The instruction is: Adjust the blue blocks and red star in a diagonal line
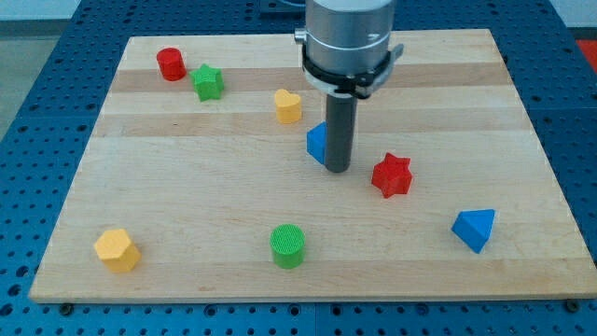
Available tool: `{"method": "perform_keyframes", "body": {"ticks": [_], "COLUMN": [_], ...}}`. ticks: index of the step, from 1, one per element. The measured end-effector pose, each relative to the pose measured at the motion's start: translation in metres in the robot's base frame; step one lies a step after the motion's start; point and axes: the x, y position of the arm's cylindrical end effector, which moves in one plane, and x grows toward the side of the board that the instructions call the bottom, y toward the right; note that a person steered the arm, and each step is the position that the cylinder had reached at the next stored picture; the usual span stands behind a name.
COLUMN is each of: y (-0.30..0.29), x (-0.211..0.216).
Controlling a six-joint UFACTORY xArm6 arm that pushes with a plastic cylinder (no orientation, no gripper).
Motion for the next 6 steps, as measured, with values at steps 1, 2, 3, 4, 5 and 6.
{"method": "perform_keyframes", "body": {"ticks": [1, 2, 3, 4, 5, 6], "y": [-0.001, 0.08, 0.159, 0.13, 0.083, 0.074], "x": [-0.021, -0.025, -0.007, 0.031, 0.047, 0.048]}}
